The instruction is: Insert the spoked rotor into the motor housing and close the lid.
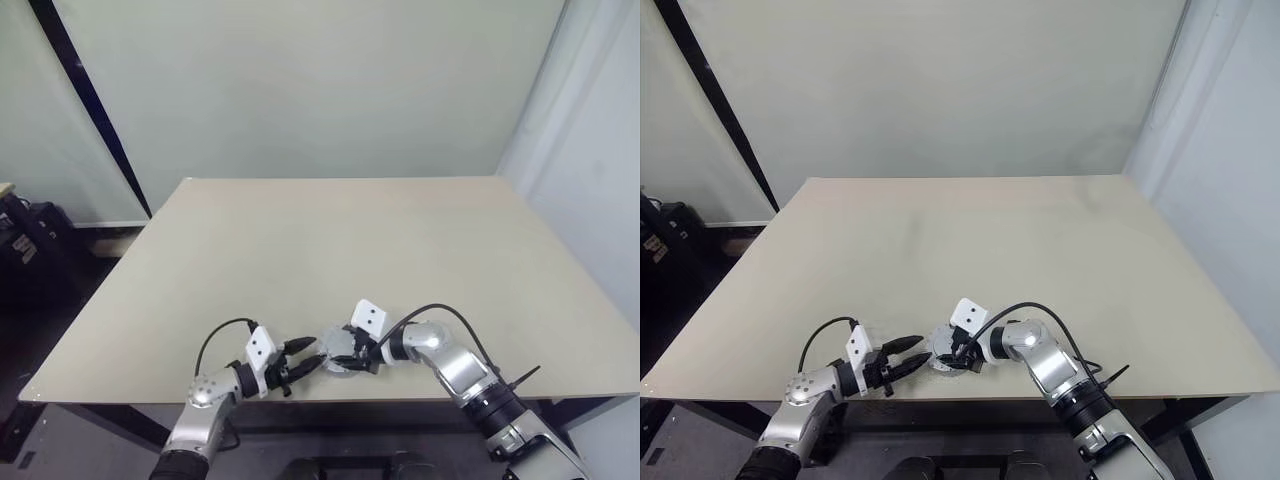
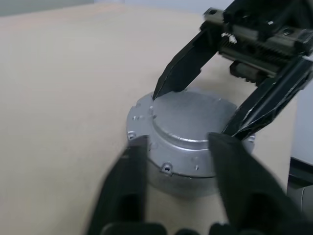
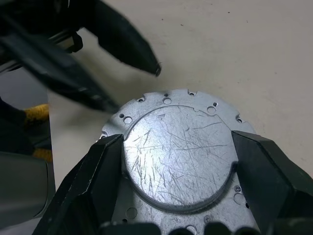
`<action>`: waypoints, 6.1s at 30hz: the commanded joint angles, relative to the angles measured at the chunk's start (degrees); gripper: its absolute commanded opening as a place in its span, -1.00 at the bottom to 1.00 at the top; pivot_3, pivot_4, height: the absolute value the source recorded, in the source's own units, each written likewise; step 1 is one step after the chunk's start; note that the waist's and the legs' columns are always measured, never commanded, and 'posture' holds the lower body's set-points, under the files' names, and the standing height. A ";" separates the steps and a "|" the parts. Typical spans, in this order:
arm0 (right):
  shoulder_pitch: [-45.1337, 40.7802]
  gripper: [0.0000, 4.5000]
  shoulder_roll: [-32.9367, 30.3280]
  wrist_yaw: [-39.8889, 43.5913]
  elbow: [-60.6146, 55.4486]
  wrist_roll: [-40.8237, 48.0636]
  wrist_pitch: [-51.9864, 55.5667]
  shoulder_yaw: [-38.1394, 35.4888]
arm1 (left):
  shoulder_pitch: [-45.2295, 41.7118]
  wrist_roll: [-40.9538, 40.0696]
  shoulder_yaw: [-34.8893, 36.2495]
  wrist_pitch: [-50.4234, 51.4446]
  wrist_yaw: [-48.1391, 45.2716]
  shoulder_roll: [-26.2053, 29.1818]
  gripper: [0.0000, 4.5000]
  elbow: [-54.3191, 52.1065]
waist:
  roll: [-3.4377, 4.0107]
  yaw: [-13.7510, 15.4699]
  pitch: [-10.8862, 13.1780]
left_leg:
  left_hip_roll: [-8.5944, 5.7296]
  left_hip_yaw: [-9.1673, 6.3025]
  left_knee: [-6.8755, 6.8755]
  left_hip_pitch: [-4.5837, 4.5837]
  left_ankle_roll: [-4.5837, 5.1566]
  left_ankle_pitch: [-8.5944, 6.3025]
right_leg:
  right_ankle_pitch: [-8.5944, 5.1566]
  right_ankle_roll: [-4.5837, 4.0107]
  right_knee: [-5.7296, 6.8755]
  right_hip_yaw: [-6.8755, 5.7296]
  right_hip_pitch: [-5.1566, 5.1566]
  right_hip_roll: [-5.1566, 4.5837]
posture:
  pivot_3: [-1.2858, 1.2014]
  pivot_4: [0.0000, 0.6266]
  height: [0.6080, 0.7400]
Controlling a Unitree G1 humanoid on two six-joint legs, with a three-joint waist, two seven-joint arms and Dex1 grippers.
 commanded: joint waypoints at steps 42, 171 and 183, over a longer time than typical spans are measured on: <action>-1.20 0.98 3.97 -13.57 -5.09 27.38 56.11 -36.93 | -2.33 6.88 -7.68 8.85 3.43 0.69 -1.00 -0.84 | 0.40 0.11 -0.32 | -0.15 -0.07 -0.30 0.64 -0.03 -0.11 | -0.09 0.10 -0.33 0.01 0.69 -0.19 | 0.03 -1.00 1.00; 8.65 0.77 18.07 -22.54 -8.66 47.37 50.92 -42.96 | -4.50 -47.52 30.23 75.42 22.63 -13.08 -0.12 -8.98 | 0.32 -1.48 -0.14 | -0.05 -0.03 -0.71 -0.23 -0.02 -0.10 | -0.09 0.09 -0.40 0.02 -0.39 -0.08 | 0.03 -1.00 1.00; 13.47 1.00 6.15 -13.78 -16.32 23.06 10.70 -20.11 | -6.22 -33.59 31.53 45.15 25.00 -8.43 -0.12 -14.69 | 0.12 -1.49 -0.02 | -0.04 0.01 -0.74 -0.21 -0.10 -0.12 | -0.09 0.09 -0.42 0.03 -0.40 -0.08 | 0.03 -1.00 1.00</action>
